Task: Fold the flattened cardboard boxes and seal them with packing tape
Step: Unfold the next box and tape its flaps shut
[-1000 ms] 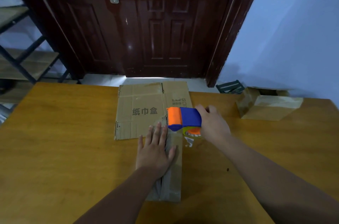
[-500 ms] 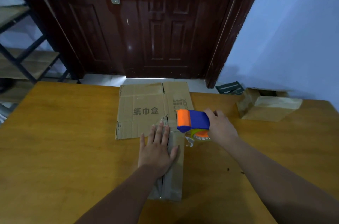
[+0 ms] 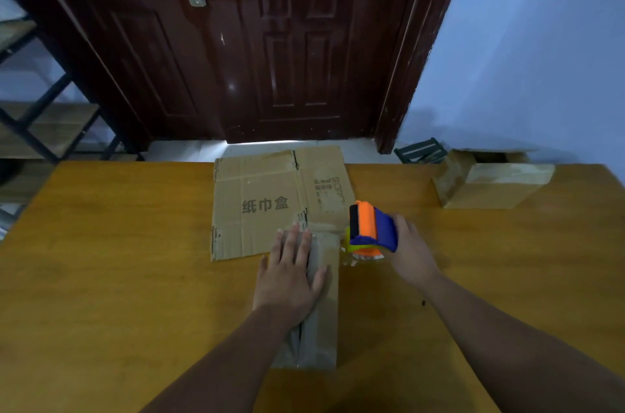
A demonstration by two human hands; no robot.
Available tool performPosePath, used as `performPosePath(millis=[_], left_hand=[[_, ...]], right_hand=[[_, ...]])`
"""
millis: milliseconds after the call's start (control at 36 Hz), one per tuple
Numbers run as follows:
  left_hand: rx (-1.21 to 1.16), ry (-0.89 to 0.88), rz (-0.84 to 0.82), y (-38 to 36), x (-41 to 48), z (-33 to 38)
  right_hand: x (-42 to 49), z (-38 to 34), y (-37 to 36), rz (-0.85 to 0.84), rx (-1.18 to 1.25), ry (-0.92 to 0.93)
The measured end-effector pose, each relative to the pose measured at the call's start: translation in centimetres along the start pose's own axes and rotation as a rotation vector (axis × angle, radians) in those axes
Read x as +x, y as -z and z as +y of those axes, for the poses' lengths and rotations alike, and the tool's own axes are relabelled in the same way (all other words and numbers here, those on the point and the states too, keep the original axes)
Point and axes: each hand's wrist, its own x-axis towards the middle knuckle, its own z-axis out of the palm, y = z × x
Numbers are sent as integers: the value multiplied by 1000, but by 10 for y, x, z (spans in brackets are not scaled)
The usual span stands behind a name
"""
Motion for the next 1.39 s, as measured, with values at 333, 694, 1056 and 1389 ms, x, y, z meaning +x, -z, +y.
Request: performPosePath(millis=[333, 694, 1056, 1389], left_hand=[[-18, -24, -14, 5, -2, 1], [-6, -27, 2, 2, -1, 1], [10, -42, -26, 3, 0, 1], [16, -38, -29, 4, 0, 1]], right_hand=[[26, 0, 21, -75, -206, 115], [15, -3, 14, -11, -185, 89], [19, -46, 41, 122, -332, 244], [11, -27, 32, 50, -338, 124]])
